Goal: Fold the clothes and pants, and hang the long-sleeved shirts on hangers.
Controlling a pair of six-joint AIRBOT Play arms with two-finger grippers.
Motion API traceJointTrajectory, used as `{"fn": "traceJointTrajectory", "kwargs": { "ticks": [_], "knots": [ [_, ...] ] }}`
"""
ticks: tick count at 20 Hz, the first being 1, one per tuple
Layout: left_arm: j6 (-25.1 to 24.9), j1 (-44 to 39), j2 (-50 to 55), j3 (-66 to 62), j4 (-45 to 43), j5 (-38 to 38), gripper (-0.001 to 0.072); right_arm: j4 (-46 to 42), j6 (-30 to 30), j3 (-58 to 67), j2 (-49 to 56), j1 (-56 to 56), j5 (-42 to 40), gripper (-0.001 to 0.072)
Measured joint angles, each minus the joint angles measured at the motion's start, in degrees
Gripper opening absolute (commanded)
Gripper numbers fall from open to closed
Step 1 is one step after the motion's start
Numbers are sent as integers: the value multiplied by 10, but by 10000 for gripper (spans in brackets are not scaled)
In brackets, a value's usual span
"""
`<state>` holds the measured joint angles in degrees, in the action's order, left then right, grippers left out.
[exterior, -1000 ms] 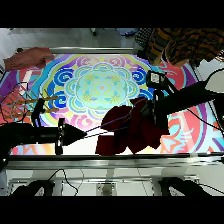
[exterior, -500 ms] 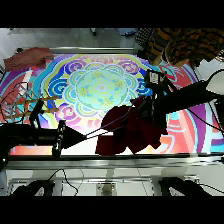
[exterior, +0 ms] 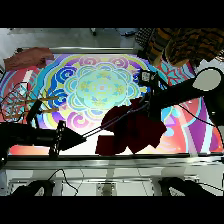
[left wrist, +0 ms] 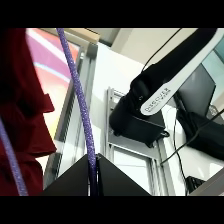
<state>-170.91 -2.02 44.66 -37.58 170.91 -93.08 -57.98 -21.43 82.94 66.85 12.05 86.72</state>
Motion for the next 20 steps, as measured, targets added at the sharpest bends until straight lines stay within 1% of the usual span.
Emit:
{"fn": "traceJointTrajectory", "kwargs": {
  "ticks": [4, 7, 10, 13, 15, 18, 20],
  "knots": [
    [-1, 0, 0, -3, 2, -9, 29, 8, 0, 0, 1, 0, -16, 293],
    [-1, 0, 1, -3, 2, -10, 28, 26, -2, 1, -4, 0, 20, 292],
    [-2, 0, 1, -4, 4, -7, 28, 79, -2, 1, -16, 0, 67, 291],
    [-2, 0, 8, -4, 4, 1, 28, 116, -1, 2, -33, 0, 89, 292],
    [-3, 0, 24, -4, 4, 3, 28, 104, -3, 3, -47, 0, 96, 292],
    [-3, -1, 63, -4, 3, -1, 28, 48, -14, 3, -72, 0, 104, 293],
    [-3, -1, 98, -4, 2, -13, 28, 29, -17, 3, -88, 0, 108, 293]
  ]
}}
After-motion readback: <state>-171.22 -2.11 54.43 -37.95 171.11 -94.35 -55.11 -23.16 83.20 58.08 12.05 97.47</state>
